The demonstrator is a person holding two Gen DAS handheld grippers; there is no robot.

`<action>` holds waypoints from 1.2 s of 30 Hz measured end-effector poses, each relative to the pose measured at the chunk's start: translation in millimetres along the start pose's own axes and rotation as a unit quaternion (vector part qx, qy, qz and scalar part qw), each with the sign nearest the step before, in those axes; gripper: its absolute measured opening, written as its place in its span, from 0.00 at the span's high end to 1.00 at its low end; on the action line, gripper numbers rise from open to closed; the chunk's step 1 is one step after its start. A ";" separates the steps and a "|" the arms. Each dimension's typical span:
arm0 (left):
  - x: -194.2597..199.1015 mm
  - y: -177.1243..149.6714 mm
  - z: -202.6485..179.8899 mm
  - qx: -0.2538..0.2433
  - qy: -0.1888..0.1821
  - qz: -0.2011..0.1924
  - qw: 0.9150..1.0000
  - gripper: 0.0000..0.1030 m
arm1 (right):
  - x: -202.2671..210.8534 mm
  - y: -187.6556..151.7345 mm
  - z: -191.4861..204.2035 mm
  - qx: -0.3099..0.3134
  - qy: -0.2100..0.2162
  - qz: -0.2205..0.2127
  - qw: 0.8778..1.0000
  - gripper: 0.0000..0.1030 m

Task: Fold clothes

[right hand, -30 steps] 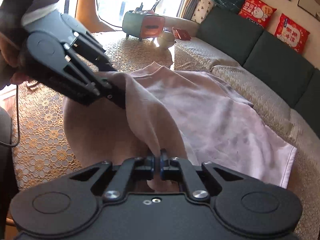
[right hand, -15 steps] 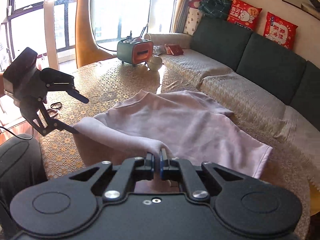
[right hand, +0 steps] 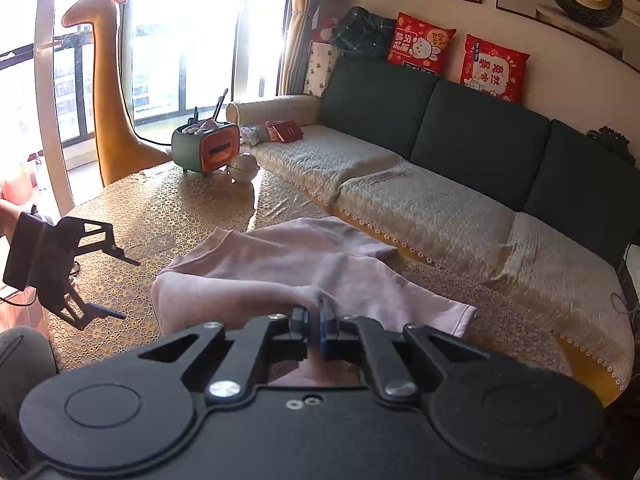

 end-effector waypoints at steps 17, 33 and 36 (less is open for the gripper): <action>-31.0 5.2 14.1 0.147 -0.211 -0.063 0.964 0.72 | -12.2 -8.0 -15.5 -0.025 -0.010 0.025 0.999 0.00; -18.8 -50.9 -0.7 0.297 -0.265 -0.030 0.917 0.76 | -206.4 39.5 23.1 0.072 0.003 0.145 0.987 0.00; -26.1 -61.1 5.8 0.323 -0.262 -0.022 0.909 0.76 | -255.3 36.4 24.3 0.084 -0.025 0.158 0.984 0.00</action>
Point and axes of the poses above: each gripper's, at about its wrist camera, not at the fingertips, and x roughly against the way its jaws point, z to its left, y to its top, the point moved 9 cm from there along -x, roughly the way its jaws point, and after that the axes turned 15 degrees about -x, right-handed, at the moved point
